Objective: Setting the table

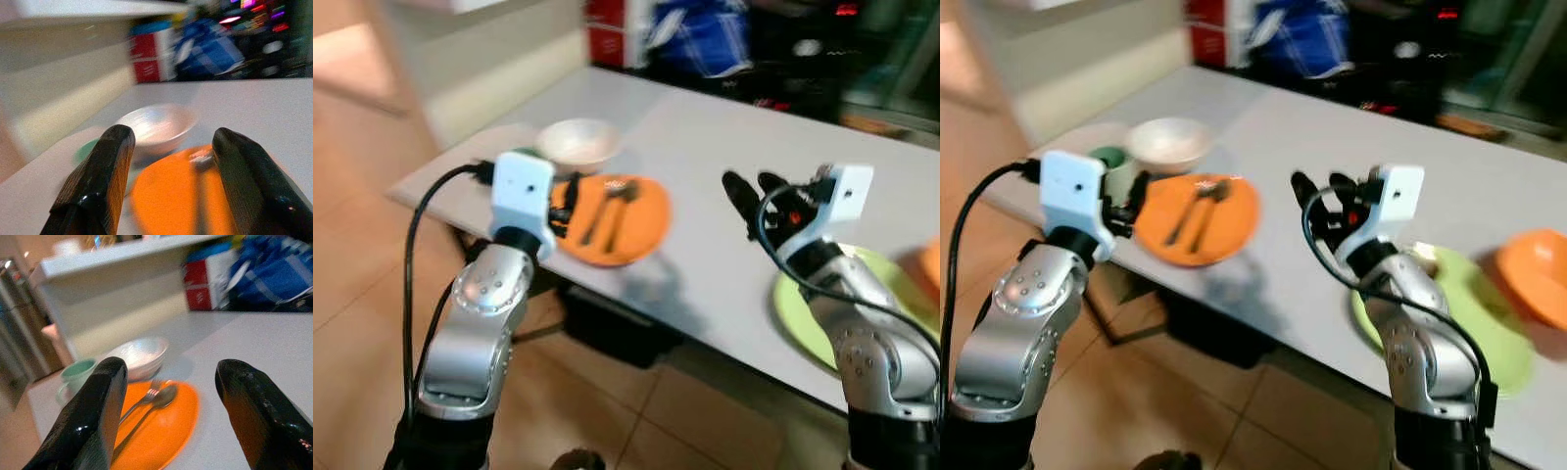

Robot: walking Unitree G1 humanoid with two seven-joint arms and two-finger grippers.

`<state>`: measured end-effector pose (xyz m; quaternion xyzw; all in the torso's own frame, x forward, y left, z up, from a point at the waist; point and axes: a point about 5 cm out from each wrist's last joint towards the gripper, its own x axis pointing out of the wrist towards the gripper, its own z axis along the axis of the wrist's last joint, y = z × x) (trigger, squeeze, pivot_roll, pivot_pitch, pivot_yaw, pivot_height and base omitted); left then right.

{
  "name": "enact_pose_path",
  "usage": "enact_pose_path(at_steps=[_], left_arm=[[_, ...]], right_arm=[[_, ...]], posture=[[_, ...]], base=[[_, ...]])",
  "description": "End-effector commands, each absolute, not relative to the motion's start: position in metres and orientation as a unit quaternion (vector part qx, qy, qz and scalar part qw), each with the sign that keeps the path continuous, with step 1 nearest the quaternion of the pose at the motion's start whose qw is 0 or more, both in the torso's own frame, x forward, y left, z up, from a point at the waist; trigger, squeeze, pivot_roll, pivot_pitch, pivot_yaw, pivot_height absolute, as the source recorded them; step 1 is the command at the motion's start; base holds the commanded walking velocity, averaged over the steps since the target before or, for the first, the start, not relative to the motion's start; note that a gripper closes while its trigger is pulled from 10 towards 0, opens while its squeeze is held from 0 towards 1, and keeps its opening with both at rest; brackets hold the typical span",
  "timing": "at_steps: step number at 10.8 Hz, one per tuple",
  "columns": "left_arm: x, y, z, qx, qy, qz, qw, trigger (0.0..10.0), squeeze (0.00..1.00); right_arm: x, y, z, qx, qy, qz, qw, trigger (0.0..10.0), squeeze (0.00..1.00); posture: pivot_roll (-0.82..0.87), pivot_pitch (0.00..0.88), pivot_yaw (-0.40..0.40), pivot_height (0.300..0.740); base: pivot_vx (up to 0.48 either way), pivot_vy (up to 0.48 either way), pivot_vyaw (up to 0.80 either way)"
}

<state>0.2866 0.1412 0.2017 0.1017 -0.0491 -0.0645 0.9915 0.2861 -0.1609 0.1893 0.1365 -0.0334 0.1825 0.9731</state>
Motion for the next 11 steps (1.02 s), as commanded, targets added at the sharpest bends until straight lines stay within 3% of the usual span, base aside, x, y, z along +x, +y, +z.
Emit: enact_pose_path(at_steps=[1,8,11], left_arm=[[0.286,0.143,0.199,0.122,-0.058,-0.055,0.989,10.0,0.00],[0.267,0.149,0.189,0.133,-0.104,-0.056,0.984,10.0,0.00],[0.265,0.155,0.186,0.138,-0.106,-0.054,0.983,10.0,0.00]], right_arm=[[0.283,-0.159,0.196,0.125,-0.041,0.183,0.974,10.0,0.00],[0.272,-0.143,0.167,0.106,0.000,0.243,0.964,10.0,0.00],[0.269,-0.140,0.162,0.113,0.002,0.249,0.962,10.0,0.00]], posture=[[-0.02,0.000,0.012,0.740],[0.00,0.000,-0.019,0.740],[0.01,0.000,-0.032,0.740]], base=[[0.000,0.000,0.80],[0.000,0.000,0.80],[0.318,0.000,0.80]])
